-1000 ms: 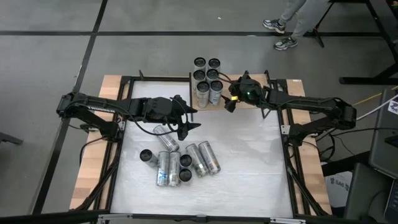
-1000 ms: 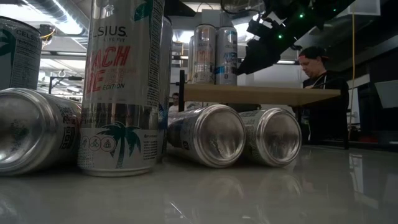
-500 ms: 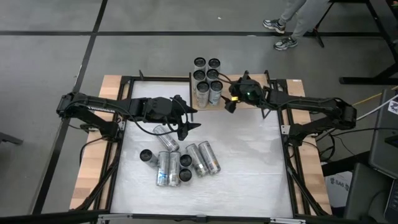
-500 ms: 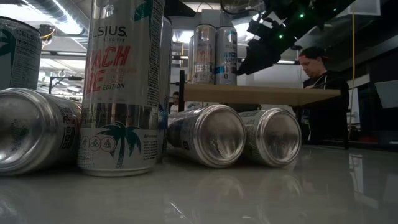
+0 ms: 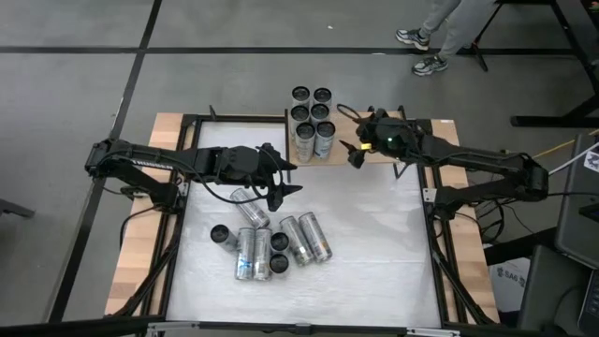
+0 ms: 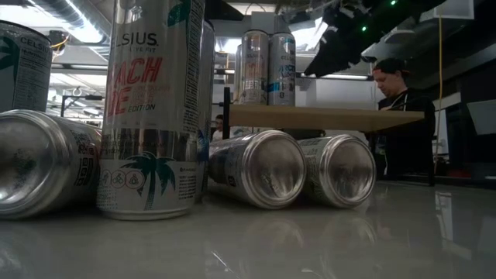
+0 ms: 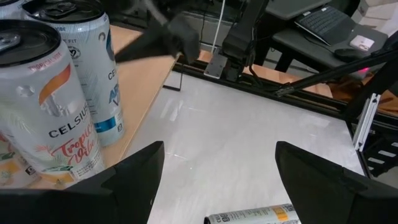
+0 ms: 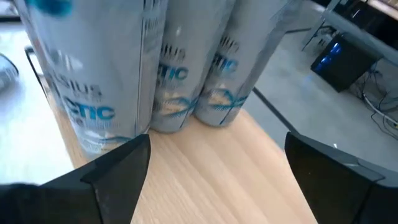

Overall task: Place canned beverage on shelf
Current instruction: Put the pink soda can on the shelf

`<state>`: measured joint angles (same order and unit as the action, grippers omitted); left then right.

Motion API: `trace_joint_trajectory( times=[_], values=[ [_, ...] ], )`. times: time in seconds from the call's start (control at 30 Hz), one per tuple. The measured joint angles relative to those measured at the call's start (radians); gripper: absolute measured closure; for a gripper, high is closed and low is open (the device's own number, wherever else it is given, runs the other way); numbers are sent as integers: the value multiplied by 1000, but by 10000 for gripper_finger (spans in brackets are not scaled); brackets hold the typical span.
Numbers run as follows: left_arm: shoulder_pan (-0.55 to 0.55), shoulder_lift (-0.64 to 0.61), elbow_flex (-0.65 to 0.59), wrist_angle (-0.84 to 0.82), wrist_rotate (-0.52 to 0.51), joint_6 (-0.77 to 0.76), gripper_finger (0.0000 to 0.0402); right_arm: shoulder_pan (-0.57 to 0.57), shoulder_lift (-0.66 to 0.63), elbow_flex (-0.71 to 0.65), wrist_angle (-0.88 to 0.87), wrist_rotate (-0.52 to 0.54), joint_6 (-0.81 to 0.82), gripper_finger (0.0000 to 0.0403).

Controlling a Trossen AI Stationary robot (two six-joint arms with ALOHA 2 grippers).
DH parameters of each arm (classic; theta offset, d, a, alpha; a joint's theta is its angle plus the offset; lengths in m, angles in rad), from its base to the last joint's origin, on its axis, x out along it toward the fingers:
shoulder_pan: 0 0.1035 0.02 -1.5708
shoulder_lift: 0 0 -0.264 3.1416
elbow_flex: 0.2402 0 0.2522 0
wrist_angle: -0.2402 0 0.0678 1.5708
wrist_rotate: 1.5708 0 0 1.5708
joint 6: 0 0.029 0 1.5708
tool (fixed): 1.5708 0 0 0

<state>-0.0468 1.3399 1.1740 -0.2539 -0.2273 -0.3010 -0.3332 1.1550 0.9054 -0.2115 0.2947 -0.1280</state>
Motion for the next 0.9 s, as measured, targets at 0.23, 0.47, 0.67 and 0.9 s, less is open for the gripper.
trace_joint_trajectory(
  times=[0.23,0.47,0.67,0.9],
  values=[
    [43,0,0,-17,121,-229,98,0,-88,1,-2,-23,36,39],
    [36,-39,0,-156,267,-323,98,0,-130,2,-39,-203,77,39],
    [-22,-110,0,-243,216,-326,98,0,-129,2,-116,-277,80,39],
    [-109,-188,0,-357,155,-327,98,68,-128,2,-124,-255,155,39]
  ],
)
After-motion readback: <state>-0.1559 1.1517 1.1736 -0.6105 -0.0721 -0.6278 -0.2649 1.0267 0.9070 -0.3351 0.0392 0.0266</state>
